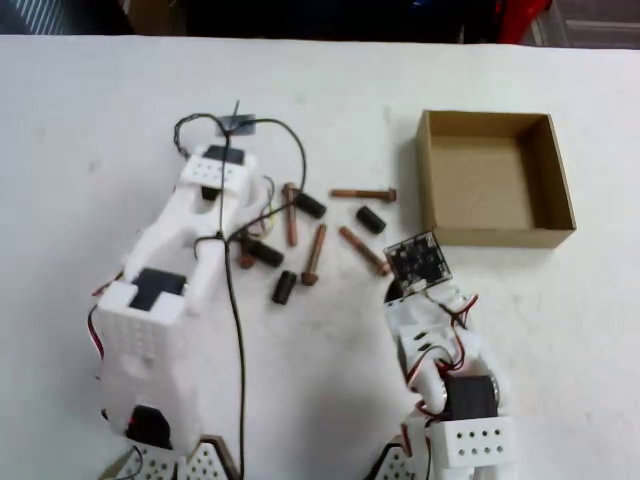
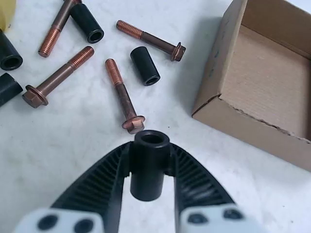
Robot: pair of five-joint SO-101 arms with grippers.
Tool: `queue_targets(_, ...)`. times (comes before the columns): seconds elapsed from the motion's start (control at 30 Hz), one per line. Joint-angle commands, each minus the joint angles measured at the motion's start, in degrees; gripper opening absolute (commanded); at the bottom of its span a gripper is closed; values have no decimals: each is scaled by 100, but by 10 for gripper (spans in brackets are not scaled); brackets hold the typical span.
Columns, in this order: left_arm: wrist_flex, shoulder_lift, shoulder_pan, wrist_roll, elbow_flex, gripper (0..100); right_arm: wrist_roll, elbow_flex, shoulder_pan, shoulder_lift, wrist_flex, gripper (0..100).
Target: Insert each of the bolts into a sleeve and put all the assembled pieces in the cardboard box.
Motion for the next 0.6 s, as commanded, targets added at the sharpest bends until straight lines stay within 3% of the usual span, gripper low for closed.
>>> queue_targets(0.0, 176, 22, 40, -431, -18, 128, -35, -158, 48, -92, 22, 17)
queue_targets(0.23, 158, 31, 48, -1266, 18, 128, -35, -79, 22, -92, -13, 17)
queue_targets(0.57, 79, 40, 40, -1301, 26, 128, -35, -62, 4, -92, -154, 17)
